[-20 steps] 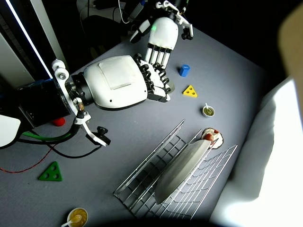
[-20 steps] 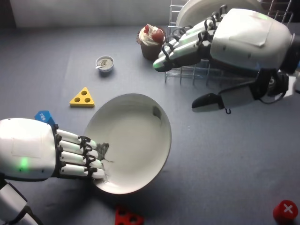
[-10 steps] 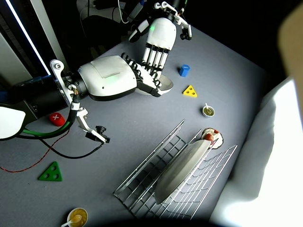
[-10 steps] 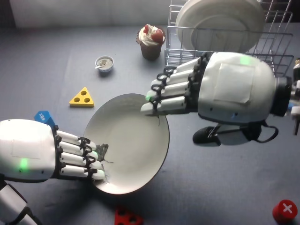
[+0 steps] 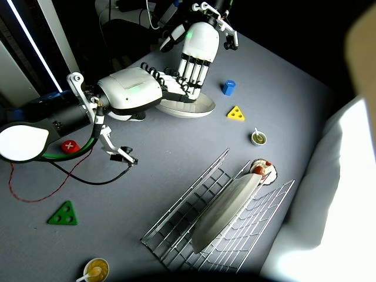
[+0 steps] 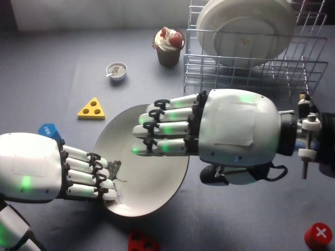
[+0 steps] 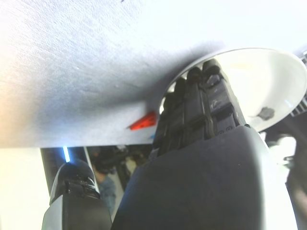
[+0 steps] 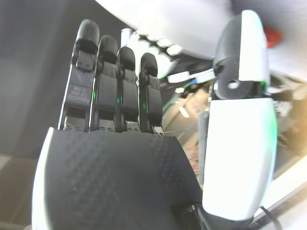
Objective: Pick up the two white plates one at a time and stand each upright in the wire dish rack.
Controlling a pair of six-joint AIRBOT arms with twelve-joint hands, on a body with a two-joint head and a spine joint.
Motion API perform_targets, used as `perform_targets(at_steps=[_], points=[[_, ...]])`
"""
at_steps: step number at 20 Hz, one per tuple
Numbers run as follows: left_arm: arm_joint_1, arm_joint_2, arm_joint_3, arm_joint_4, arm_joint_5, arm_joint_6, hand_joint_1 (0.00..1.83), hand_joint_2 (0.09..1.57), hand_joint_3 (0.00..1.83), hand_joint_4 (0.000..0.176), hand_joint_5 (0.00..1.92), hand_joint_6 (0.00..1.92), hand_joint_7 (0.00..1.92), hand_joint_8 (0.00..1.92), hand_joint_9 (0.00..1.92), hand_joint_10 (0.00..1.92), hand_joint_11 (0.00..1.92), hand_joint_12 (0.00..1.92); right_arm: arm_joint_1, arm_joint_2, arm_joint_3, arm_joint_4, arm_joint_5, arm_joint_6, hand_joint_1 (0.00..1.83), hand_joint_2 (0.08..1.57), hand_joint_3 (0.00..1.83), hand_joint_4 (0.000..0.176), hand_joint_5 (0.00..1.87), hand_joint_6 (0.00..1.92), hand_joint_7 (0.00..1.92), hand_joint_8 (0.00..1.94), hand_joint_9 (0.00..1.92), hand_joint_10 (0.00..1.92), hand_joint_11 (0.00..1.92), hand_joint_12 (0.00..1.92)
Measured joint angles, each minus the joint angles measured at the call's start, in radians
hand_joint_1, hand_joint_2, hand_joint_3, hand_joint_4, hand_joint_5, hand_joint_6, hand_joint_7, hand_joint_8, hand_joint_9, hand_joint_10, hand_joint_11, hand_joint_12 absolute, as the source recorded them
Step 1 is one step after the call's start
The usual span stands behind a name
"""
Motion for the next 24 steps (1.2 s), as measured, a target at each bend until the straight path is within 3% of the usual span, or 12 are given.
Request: perform_targets(at_steps=[8,15,19,21,22,23,24], points=[[-0.007,-0.001,0.002,0.002,-0.001,0.0,0.0,0.95,0.0,0.0,0.14,0.01,0.19,0.01,0.18,0.01,0.16,0.01,0.0,-0.068,0.11,0.081,-0.07,-0.004,1.19,0.89,0.01,0.0,0.27,0.01,0.18,0.01,0.19,0.0,0.24,0.0],[-0.007,-0.003,0.008,-0.006,-0.004,0.0,0.0,0.95,0.0,0.0,0.13,0.0,0.18,0.0,0.18,0.0,0.15,0.0,0.0,-0.104,0.117,0.082,-0.082,-0.005,1.22,0.92,0.01,0.0,0.29,0.01,0.26,0.02,0.24,0.02,0.29,0.03],[-0.007,-0.003,0.011,-0.015,-0.005,0.0,0.0,0.95,0.0,0.0,0.15,0.01,0.2,0.01,0.21,0.01,0.2,0.02,0.0,-0.123,0.105,0.083,-0.085,-0.005,1.36,0.92,0.0,0.0,0.63,0.01,0.55,0.01,0.57,0.02,0.57,0.18],[-0.007,-0.005,0.014,-0.02,-0.007,0.0,0.0,0.94,0.0,0.0,0.14,0.0,0.19,0.0,0.19,0.0,0.19,0.02,0.002,-0.132,0.098,0.079,-0.084,-0.011,1.39,1.01,0.01,0.0,0.83,0.01,0.8,0.02,0.87,0.02,0.9,0.23],[-0.007,-0.005,0.014,-0.02,-0.007,0.0,0.0,0.94,0.0,0.0,0.15,0.01,0.2,0.0,0.2,0.01,0.21,0.02,0.004,-0.132,0.094,0.082,-0.086,-0.014,1.48,1.0,0.0,0.0,1.04,0.63,1.24,0.02,1.14,0.45,1.06,0.99],[-0.007,-0.005,0.014,-0.02,-0.008,0.0,0.0,0.94,0.0,0.0,0.15,0.01,0.2,0.0,0.2,0.0,0.2,0.02,0.004,-0.132,0.094,0.085,-0.08,-0.018,1.5,1.01,0.0,0.0,1.08,0.77,1.33,0.02,1.18,0.53,1.07,1.17],[-0.007,-0.005,0.019,-0.025,-0.01,-0.003,0.0,0.94,0.0,0.0,0.15,0.0,0.19,0.0,0.19,0.0,0.19,0.02,0.006,-0.13,0.088,0.079,-0.074,-0.028,1.42,1.0,0.0,0.0,1.16,0.74,1.34,0.06,1.22,0.6,1.16,0.73]])
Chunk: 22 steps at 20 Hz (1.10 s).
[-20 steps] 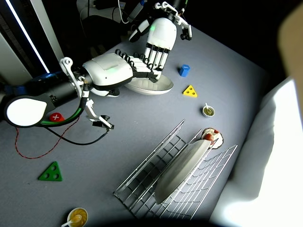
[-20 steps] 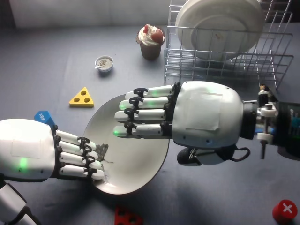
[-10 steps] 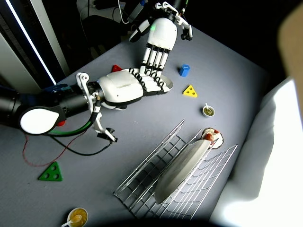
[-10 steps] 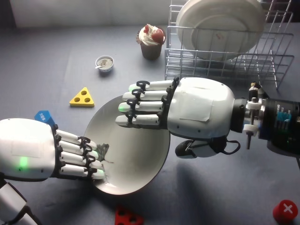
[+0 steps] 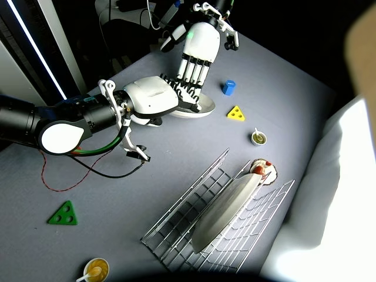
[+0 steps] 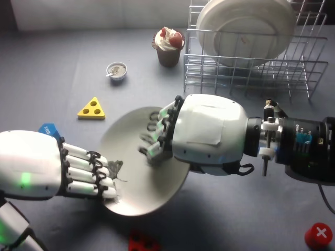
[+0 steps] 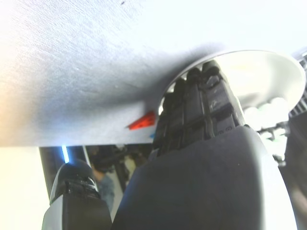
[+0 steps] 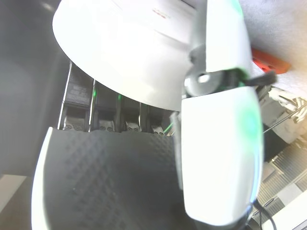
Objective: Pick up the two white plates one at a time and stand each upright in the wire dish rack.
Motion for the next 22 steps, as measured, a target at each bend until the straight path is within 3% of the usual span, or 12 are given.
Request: perform_targets(at_steps=[1,2,6,7,8,11,13,15,18,20,22], points=[[0.0,0.0,0.003,0.001,0.002,0.0,0.0,0.95,0.0,0.0,0.15,0.0,0.19,0.0,0.18,0.0,0.2,0.02,0.001,0.002,-0.008,0.0,0.02,0.003,1.4,1.02,0.0,0.0,1.14,0.8,1.21,0.34,1.22,0.64,1.27,0.51],[0.0,0.0,0.003,0.001,0.003,0.001,0.0,0.95,0.0,0.0,0.15,0.0,0.19,0.0,0.18,0.0,0.18,0.01,0.005,0.002,-0.011,-0.01,0.033,0.001,1.4,1.03,0.0,0.0,1.11,0.85,1.15,0.48,1.19,0.71,1.32,0.41],[0.0,0.0,0.003,-0.014,0.002,-0.001,0.0,0.94,0.0,0.0,0.16,0.0,0.19,0.0,0.18,0.0,0.18,0.01,0.005,0.019,-0.029,-0.005,0.027,-0.006,1.4,1.03,0.0,0.0,1.08,0.86,1.12,0.57,1.22,0.69,1.37,0.21],[-0.006,0.0,0.003,-0.023,0.003,-0.001,0.0,0.94,0.0,0.0,0.16,0.0,0.19,0.0,0.18,0.0,0.18,0.01,0.005,0.027,-0.039,-0.002,0.022,-0.006,1.48,1.01,0.0,0.0,1.09,0.78,1.25,0.21,1.26,0.49,1.16,0.99],[-0.015,0.0,0.005,-0.031,0.002,0.0,0.0,0.94,0.0,0.0,0.15,0.0,0.18,0.0,0.17,0.0,0.18,0.01,0.009,0.043,-0.06,0.019,0.013,-0.004,1.5,1.01,0.0,0.0,1.07,0.82,1.28,0.12,1.23,0.5,1.11,1.15],[-0.067,0.002,0.035,-0.136,-0.003,0.0,0.0,0.94,0.0,0.0,0.16,0.0,0.2,0.01,0.19,0.01,0.18,0.01,0.031,0.117,-0.146,0.087,-0.016,0.008,1.5,1.01,0.0,0.0,1.09,0.77,1.24,0.26,1.27,0.44,1.08,1.21],[-0.105,0.018,0.058,-0.221,-0.007,0.002,0.0,0.94,0.0,0.0,0.14,0.0,0.19,0.0,0.18,0.0,0.18,0.01,0.045,0.15,-0.175,0.121,-0.025,0.002,1.5,1.0,0.0,0.0,1.11,0.7,1.29,0.19,1.29,0.43,1.03,1.28],[-0.147,0.03,0.072,-0.282,-0.014,0.002,0.0,0.95,0.0,0.0,0.13,0.0,0.18,0.0,0.17,0.0,0.17,0.01,0.061,0.173,-0.206,0.149,-0.038,0.001,1.5,1.0,0.0,0.0,1.09,0.75,1.3,0.16,1.27,0.44,1.05,1.25],[-0.191,0.037,0.076,-0.289,-0.032,0.001,0.0,0.95,0.0,0.0,0.14,0.0,0.19,0.0,0.18,0.0,0.19,0.01,0.087,0.227,-0.271,0.154,-0.06,0.051,1.5,1.0,0.0,0.0,1.09,0.75,1.34,0.09,1.27,0.43,1.08,1.2],[-0.201,0.037,0.09,-0.286,-0.039,0.002,0.0,0.94,0.0,0.0,0.13,0.0,0.18,0.0,0.18,0.0,0.18,0.01,0.109,0.262,-0.293,0.151,-0.085,0.116,1.5,1.0,0.0,0.0,1.07,0.77,1.27,0.24,1.29,0.39,1.08,1.21],[-0.209,0.037,0.113,-0.288,-0.036,0.002,0.0,0.95,0.0,0.0,0.13,0.0,0.18,0.0,0.18,0.0,0.19,0.01,0.159,0.312,-0.301,0.149,-0.146,0.237,1.5,1.01,0.0,0.0,1.06,0.78,1.28,0.22,1.29,0.41,1.05,1.25]])
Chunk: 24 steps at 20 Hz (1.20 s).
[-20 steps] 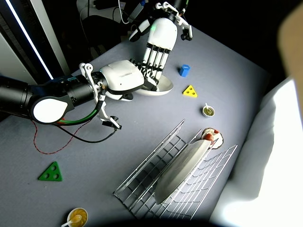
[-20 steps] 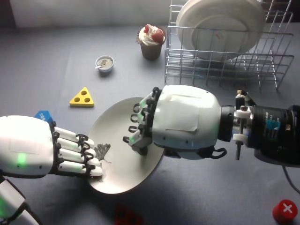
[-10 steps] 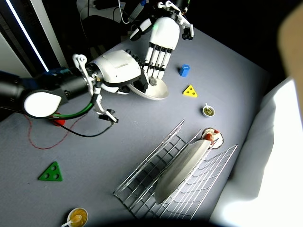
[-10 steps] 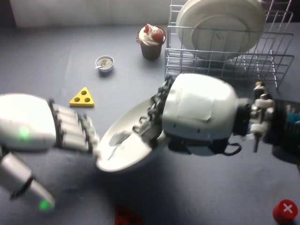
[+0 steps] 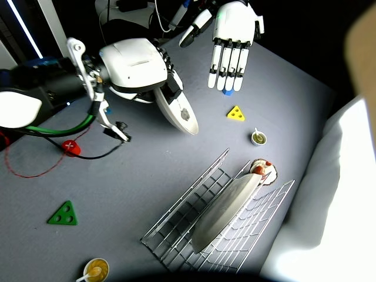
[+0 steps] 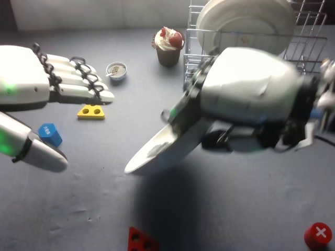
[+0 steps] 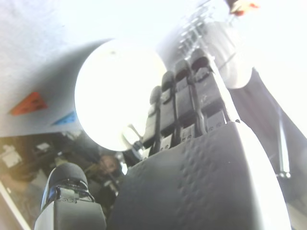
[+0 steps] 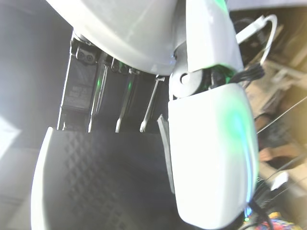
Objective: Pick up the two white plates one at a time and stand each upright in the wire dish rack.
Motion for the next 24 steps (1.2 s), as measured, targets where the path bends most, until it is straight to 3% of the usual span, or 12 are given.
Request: perform_targets(at_steps=[3,6,8,10,15,22,24], points=[[-0.002,0.002,0.006,0.009,0.0,0.0,0.0,0.95,0.0,0.0,0.14,0.0,0.18,0.0,0.18,0.0,0.18,0.01,0.073,0.039,0.0,-0.015,-0.079,0.177,1.5,1.01,0.0,0.0,1.04,0.81,1.31,0.11,1.28,0.44,1.03,1.27],[-0.002,0.025,0.005,0.039,-0.037,0.0,0.0,0.95,0.0,0.0,0.13,0.0,0.18,0.0,0.19,0.01,0.19,0.01,0.129,0.075,-0.01,-0.111,-0.114,0.325,1.5,1.01,0.0,0.0,1.02,0.8,1.32,0.13,1.29,0.45,1.04,1.27],[-0.003,0.033,0.01,0.024,-0.029,0.0,0.0,0.95,0.0,0.0,0.13,0.0,0.19,0.01,0.19,0.01,0.18,0.0,0.155,0.094,-0.018,-0.118,-0.125,0.352,1.5,1.01,0.0,0.0,1.02,0.74,1.33,0.15,1.3,0.44,1.03,1.3],[-0.003,0.041,0.013,0.027,-0.021,0.0,0.0,0.95,0.0,0.0,0.12,0.0,0.17,0.0,0.18,0.0,0.17,0.0,0.196,0.113,-0.018,-0.151,-0.14,0.405,1.5,1.02,0.0,0.0,1.01,0.81,1.25,0.26,1.26,0.51,1.03,1.29],[-0.003,0.045,0.022,0.081,-0.054,0.0,0.0,0.95,0.0,0.0,0.13,0.01,0.19,0.01,0.2,0.01,0.18,0.01,0.292,0.153,-0.017,-0.218,-0.222,0.522,1.5,1.02,0.0,0.0,0.99,0.84,1.21,0.34,1.26,0.52,1.02,1.31],[0.007,0.047,0.024,0.076,-0.077,0.0,0.0,0.95,0.0,0.0,0.13,0.0,0.18,0.0,0.18,0.0,0.18,0.0,0.396,0.174,0.0,-0.208,-0.414,0.626,1.5,1.02,0.0,0.0,1.01,0.81,1.24,0.31,1.26,0.5,1.05,1.27],[0.007,0.047,0.032,0.06,-0.085,0.0,0.0,0.95,0.0,0.0,0.15,0.01,0.21,0.01,0.22,0.01,0.2,0.01,0.435,0.185,0.003,-0.145,-0.446,0.629,1.5,1.02,0.0,0.0,1.01,0.8,1.24,0.32,1.27,0.48,1.05,1.27]])
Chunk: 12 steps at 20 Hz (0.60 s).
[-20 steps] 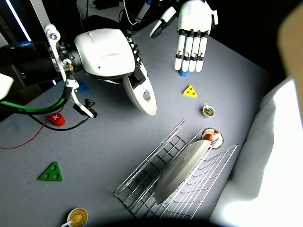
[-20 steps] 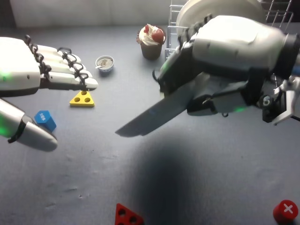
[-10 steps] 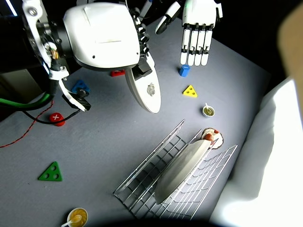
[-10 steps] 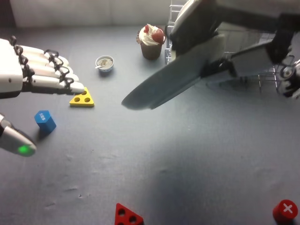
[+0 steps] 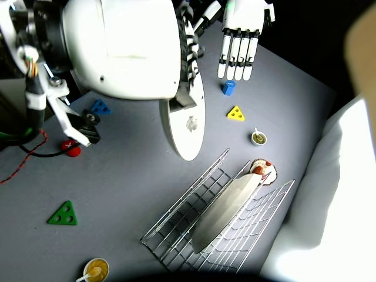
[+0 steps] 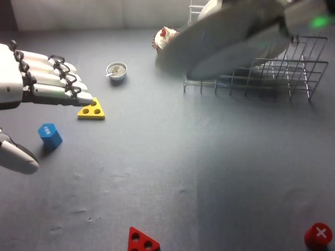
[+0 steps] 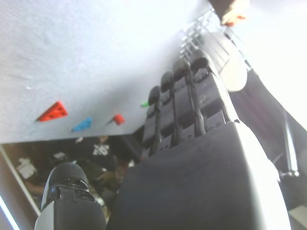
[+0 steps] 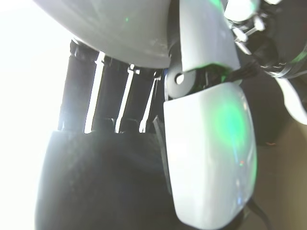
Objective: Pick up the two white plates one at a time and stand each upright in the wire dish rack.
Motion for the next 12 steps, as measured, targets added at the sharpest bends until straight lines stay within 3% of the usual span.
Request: perform_targets(at_steps=[5,7,12], points=[[0.0,0.0,-0.002,-0.012,-0.014,0.0,0.0,0.95,0.0,0.0,0.15,0.0,0.21,0.0,0.21,0.01,0.19,0.01,0.062,0.007,0.005,0.078,-0.101,-0.001,1.5,1.01,0.0,0.0,1.02,0.78,1.26,0.29,1.29,0.43,1.05,1.26],[0.0,0.0,-0.003,-0.014,-0.011,0.0,0.0,0.95,0.0,0.0,0.13,0.0,0.19,0.0,0.19,0.0,0.18,0.0,0.093,0.014,0.011,0.112,-0.158,-0.001,1.5,1.02,0.0,0.0,0.98,0.83,1.19,0.42,1.26,0.48,1.05,1.27],[0.0,0.003,-0.003,-0.013,-0.014,0.0,0.0,0.95,0.0,0.0,0.14,0.01,0.2,0.0,0.2,0.0,0.17,0.0,0.126,0.02,0.036,0.171,-0.259,-0.009,1.5,1.02,0.0,0.0,0.98,0.83,1.18,0.44,1.25,0.5,1.06,1.25]])
